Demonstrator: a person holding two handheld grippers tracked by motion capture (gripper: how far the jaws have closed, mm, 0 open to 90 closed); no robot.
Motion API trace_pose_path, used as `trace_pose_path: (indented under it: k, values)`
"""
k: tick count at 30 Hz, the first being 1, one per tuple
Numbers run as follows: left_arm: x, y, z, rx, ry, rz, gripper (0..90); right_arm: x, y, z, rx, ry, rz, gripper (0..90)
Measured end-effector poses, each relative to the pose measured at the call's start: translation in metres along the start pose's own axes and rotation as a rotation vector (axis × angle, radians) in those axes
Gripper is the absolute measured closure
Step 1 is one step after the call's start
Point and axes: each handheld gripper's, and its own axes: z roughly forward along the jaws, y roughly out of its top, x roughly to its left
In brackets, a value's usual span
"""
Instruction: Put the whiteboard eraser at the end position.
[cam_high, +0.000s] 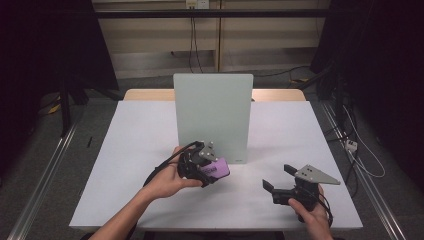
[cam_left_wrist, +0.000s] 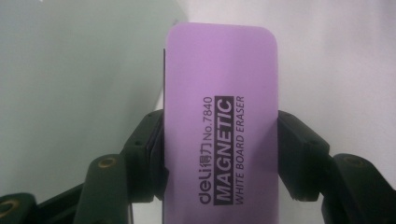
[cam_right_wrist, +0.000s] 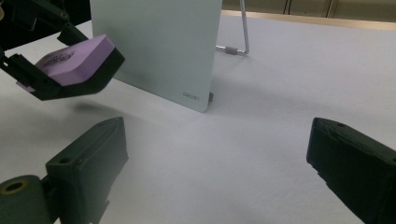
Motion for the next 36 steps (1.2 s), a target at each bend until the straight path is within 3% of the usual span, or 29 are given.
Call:
trace_pose_path:
  k: [2,7,9,11,13,14,19,20,21,22,24,36]
  values:
    - [-0.002,0.0,0.003,0.0,-0.027,0.004,40.7,0.0,0.0,0.0,0.003,0.0,0.002,5.1]
    - [-0.006,0.002,0.014,0.032,-0.045,0.022,40.7,0.0,0.0,0.0,0.004,0.001,0.003,5.1]
    - [-0.007,0.003,0.018,0.029,-0.049,0.013,40.6,0.0,0.0,0.0,0.004,0.0,0.0,5.1]
    - [-0.007,0.004,0.021,0.042,-0.045,0.045,40.6,0.0,0.0,0.001,0.008,0.002,0.004,5.1]
    - [-0.008,0.004,0.025,0.04,-0.054,0.026,40.6,0.0,0.0,0.001,0.011,0.001,0.004,5.1]
    - [-0.006,0.004,0.025,0.074,-0.045,0.054,40.6,0.0,0.0,0.001,0.012,0.001,0.0,5.1]
    - [-0.004,0.0,0.032,0.095,-0.064,0.04,40.5,0.0,0.0,0.001,0.009,0.002,0.001,5.1]
    - [-0.006,0.0,0.035,0.073,-0.06,0.021,40.5,0.0,0.0,0.001,0.01,0.002,0.002,5.1]
    - [-0.004,0.001,0.035,0.1,-0.062,0.045,40.4,0.0,0.0,0.001,0.011,0.001,0.001,5.1]
    - [-0.006,0.001,0.037,0.089,-0.056,0.03,40.4,0.0,0.0,0.002,0.01,0.002,-0.001,5.1]
    - [-0.006,0.002,0.04,0.109,-0.049,0.051,40.4,0.0,0.0,0.002,0.013,0.002,-0.002,5.1]
    - [-0.001,-0.003,0.045,0.069,-0.063,0.007,39.6,0.0,0.0,0.002,0.01,0.008,-0.006,5.1]
